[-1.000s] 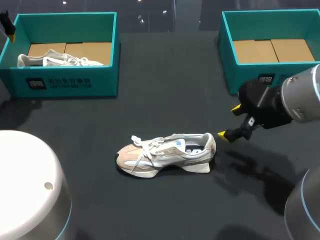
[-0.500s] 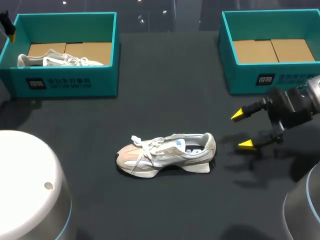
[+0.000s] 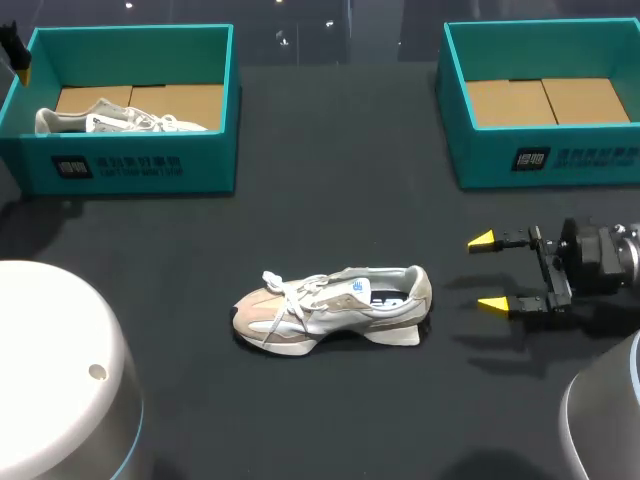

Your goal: Take the shoe out of the shoebox, open the shoe tongue, remove and reinsert the insole, then place the shoe into the shoebox

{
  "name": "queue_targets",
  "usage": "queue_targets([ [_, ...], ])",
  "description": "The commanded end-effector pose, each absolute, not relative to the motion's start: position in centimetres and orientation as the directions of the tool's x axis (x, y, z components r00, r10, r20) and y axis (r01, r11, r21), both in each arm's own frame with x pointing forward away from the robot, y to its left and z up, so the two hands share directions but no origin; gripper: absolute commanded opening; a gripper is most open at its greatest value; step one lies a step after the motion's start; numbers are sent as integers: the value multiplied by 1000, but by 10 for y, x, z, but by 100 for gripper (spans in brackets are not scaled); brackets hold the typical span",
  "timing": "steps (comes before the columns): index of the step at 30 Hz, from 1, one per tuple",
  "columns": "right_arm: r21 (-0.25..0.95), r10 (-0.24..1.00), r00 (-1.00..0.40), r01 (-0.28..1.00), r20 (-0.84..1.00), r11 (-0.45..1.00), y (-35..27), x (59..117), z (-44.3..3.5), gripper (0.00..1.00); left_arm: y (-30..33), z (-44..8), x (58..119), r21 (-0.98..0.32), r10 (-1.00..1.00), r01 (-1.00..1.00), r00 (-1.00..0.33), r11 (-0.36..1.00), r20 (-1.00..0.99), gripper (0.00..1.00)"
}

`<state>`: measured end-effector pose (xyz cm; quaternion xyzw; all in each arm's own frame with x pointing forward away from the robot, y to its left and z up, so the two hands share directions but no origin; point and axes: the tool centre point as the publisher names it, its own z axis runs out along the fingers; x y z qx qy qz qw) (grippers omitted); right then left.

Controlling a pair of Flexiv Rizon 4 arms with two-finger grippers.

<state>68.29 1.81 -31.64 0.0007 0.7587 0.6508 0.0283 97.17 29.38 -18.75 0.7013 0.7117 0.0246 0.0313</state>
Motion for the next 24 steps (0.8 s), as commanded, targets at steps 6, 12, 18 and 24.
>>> queue_targets([
  [6,978,119,-992,-10,-36,209,11,676,-324,100,294,-187,971,80,1000,997,-13,14,-8,100],
  [12,971,137,-990,8,-26,240,1,677,-332,100,294,-187,971,80,1000,997,-13,14,-8,100],
  [18,959,164,-986,32,-15,281,-9,679,-346,100,294,-187,971,80,1000,997,-13,14,-8,100],
  [24,949,182,-983,60,3,308,-13,679,-356,100,294,-187,971,80,1000,997,-13,14,-8,100],
])
